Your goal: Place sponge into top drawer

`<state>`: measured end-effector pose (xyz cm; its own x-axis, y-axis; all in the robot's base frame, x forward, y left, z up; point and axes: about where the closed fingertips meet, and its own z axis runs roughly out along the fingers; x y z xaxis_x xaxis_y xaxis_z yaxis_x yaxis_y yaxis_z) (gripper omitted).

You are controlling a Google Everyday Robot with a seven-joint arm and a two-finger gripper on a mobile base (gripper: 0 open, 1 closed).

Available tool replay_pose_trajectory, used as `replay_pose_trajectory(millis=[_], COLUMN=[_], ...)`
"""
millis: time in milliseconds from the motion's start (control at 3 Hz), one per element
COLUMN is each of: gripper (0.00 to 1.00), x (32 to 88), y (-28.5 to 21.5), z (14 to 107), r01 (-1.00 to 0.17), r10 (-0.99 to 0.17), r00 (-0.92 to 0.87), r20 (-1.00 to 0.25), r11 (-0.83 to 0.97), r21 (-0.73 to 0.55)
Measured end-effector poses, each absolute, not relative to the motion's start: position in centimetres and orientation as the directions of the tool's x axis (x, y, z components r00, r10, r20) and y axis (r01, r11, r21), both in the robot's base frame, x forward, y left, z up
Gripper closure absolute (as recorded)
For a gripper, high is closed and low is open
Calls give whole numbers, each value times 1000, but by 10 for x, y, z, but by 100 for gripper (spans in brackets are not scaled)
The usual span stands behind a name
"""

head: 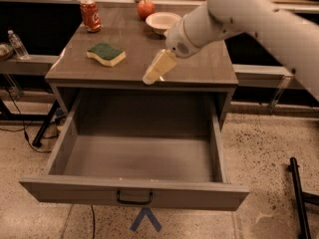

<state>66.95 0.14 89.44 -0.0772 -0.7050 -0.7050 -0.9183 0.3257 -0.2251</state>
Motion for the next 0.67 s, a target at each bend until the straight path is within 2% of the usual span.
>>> replay_pose_trajectory(millis=[667], gripper=[0], x=[729], y=[59], z=[872], r01=[-886], r10=[-581], r00=[-105], r20=[-807], r11=[424], r21=[-190])
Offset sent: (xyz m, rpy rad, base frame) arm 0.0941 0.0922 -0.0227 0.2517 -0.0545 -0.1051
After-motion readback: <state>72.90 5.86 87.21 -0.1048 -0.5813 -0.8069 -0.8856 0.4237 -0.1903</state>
